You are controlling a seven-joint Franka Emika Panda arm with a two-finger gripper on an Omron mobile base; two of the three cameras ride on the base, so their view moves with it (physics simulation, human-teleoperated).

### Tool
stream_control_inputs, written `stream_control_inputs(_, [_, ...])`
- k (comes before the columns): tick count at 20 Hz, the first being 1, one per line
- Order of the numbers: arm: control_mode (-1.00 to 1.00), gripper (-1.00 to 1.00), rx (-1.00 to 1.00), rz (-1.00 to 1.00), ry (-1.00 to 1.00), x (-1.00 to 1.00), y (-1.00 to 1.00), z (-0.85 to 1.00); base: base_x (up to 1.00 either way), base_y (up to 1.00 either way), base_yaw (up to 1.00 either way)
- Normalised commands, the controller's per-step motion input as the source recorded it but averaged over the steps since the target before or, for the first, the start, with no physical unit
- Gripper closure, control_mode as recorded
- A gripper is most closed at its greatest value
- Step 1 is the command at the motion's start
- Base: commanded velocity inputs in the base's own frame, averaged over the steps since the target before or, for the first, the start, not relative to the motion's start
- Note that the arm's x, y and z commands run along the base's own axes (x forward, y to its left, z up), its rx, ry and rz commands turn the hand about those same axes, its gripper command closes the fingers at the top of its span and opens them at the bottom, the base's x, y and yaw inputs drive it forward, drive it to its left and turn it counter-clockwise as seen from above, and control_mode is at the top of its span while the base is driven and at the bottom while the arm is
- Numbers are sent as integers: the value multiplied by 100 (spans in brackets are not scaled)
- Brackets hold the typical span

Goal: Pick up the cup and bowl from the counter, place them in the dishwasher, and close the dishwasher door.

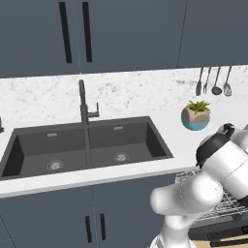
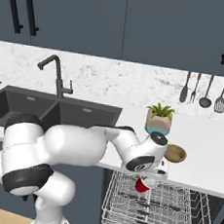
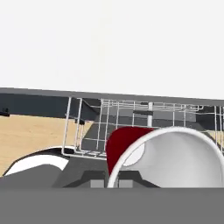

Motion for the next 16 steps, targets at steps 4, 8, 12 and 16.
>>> stream_control_inputs(4, [-100, 100, 33, 0, -15, -78, -18, -52, 0, 0, 0])
stream_control_inputs(8, [-100, 100, 29, -2, -4, -7, 0, -48, 0, 0, 0])
stream_control_inputs(12, [-100, 100, 30, -3, -13, 10, 0, -42, 0, 0, 0])
stream_control_inputs(16, [-100, 100, 14, -2, -15, 28, 0, -66, 0, 0, 0])
